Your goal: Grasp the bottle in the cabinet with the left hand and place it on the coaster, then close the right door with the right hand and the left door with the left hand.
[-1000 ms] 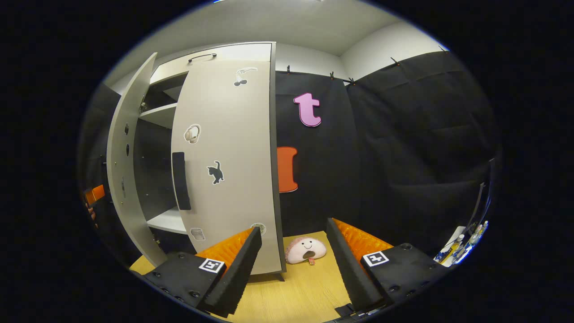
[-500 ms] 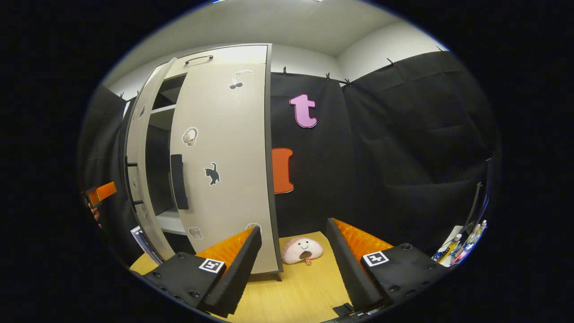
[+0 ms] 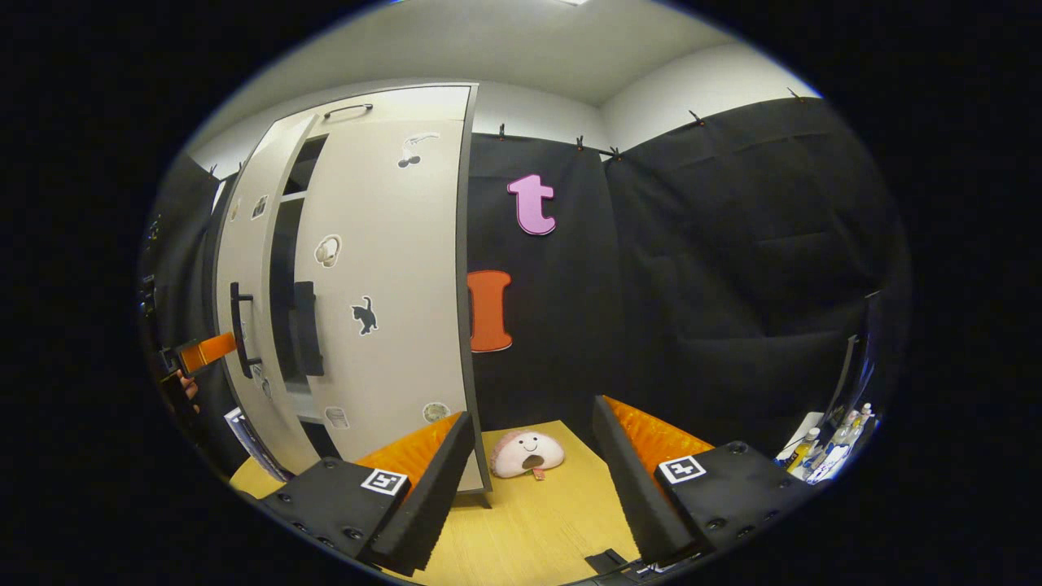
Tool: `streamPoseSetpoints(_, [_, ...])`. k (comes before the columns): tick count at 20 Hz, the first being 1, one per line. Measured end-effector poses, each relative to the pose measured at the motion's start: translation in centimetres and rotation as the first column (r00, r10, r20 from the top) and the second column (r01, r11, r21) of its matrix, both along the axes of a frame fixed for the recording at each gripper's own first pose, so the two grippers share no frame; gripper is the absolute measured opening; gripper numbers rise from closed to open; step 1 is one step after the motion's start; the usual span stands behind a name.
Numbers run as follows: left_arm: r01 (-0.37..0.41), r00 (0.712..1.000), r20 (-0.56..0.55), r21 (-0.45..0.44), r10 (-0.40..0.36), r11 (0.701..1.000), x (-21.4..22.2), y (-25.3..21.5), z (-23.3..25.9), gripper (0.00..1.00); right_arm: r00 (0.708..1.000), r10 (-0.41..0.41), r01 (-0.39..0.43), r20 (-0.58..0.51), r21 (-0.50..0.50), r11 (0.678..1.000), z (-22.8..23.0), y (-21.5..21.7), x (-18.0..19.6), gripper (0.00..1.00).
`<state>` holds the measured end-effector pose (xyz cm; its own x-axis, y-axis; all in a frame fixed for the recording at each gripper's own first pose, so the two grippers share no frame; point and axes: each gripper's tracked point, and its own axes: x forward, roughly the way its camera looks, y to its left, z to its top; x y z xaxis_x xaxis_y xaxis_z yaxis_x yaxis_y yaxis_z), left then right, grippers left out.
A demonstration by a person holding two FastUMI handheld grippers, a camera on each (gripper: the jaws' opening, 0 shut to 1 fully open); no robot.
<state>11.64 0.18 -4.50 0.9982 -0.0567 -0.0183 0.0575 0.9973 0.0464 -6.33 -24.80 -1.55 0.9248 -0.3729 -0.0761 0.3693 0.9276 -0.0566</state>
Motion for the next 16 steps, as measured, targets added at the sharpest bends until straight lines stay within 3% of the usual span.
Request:
streamPoseSetpoints(6, [-0.015,1.000,-0.006,-0.017,0.015,1.000,2.8,-0.5,-1.1,0.98,1.000,-0.008,0.008,-0.007,0.013,1.000,-0.5,-0.3,-0.6,0.97])
streamPoseSetpoints(12, [-0.014,1.000,-0.010,-0.034,0.014,0.999,4.1,-0.5,-1.5,0.92,0.999,0.047,-0.046,-0.020,0.020,0.999,-0.9,1.4,-0.1,0.97])
streamPoseSetpoints(16, [-0.019,1.000,-0.007,-0.025,0.019,1.000,3.4,-0.4,-1.3,0.95,0.995,0.099,-0.098,-0.013,0.031,0.995,-0.8,3.1,0.6,0.97])
